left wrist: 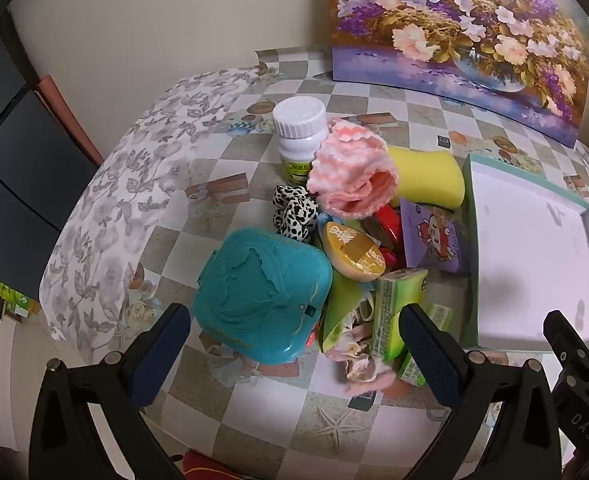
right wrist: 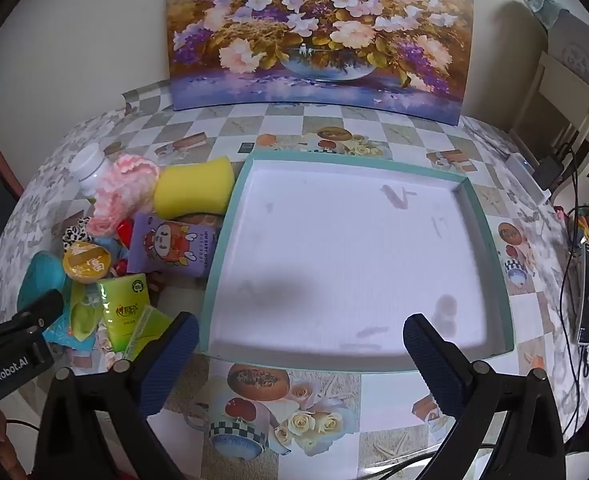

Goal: Organize soft objects

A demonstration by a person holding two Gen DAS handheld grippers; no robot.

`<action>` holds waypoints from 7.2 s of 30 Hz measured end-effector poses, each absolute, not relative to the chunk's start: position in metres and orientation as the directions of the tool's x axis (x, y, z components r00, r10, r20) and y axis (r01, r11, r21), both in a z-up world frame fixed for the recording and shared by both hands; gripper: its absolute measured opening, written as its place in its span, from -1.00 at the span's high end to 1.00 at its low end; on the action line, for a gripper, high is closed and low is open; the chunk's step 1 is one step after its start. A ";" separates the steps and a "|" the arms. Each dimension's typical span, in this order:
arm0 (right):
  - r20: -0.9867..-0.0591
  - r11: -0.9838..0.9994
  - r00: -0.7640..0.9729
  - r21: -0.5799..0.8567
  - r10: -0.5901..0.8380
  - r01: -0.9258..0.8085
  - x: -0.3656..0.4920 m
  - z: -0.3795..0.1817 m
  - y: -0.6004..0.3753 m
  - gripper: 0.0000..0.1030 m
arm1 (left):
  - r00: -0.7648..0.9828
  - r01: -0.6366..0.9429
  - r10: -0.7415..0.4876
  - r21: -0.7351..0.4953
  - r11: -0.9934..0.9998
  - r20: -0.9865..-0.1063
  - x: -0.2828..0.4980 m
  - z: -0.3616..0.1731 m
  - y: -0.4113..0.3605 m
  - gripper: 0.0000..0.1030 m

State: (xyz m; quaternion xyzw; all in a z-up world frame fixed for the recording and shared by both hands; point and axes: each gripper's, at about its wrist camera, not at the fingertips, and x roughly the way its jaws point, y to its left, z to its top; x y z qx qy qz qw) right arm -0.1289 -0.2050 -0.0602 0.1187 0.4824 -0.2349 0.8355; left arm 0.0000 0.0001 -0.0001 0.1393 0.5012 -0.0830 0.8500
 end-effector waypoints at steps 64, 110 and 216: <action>-0.871 0.881 0.405 -0.062 -0.277 0.469 -0.123 -0.064 -0.200 -1.00 | 0.455 0.257 0.017 0.149 0.955 -0.890 0.004 -0.006 0.004 -1.00; -0.911 0.934 0.412 0.140 -0.009 0.329 -0.098 -0.082 -0.172 -0.92 | 0.231 0.231 -0.108 -0.054 0.972 -0.967 0.022 -0.036 0.038 -0.98; -0.927 0.844 0.323 0.323 0.191 0.428 -0.124 -0.116 -0.195 0.51 | -0.019 0.124 -0.369 -0.369 0.921 -0.929 -0.023 -0.156 -0.038 0.86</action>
